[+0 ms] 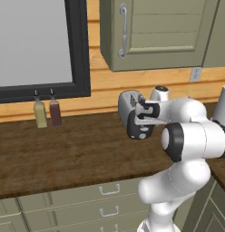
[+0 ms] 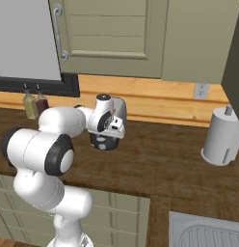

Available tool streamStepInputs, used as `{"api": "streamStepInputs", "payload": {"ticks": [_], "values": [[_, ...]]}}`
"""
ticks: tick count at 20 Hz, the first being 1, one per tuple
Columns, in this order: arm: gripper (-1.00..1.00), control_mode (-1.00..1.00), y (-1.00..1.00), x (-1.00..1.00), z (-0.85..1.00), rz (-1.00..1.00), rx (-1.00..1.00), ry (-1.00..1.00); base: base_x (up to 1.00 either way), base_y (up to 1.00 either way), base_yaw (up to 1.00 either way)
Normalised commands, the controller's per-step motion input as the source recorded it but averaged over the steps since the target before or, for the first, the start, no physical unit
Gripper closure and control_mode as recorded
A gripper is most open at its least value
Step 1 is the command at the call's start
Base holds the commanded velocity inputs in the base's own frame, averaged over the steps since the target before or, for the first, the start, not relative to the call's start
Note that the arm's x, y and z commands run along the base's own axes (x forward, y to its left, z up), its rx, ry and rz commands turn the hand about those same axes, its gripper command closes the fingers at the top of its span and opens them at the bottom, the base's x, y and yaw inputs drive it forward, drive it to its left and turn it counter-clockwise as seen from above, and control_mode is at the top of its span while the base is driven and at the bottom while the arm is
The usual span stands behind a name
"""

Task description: Start the toaster. Once the lever pops up, take the bread to the plate on the dining counter.

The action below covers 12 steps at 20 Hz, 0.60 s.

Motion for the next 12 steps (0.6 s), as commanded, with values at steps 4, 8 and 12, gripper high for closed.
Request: {"api": "streamStepInputs", "payload": {"ticks": [4,8,12], "values": [[-1.0,-1.0,0.0,0.0,-0.27,0.0,0.0,0.0,0.0,0.0,0.0],[-1.0,-1.0,0.0,0.0,-0.22,0.0,0.0,0.0,0.0,0.0,0.0],[-1.0,-1.0,-0.01,0.0,-0.1,0.0,0.0,0.0,0.0,0.0,0.0]]}}
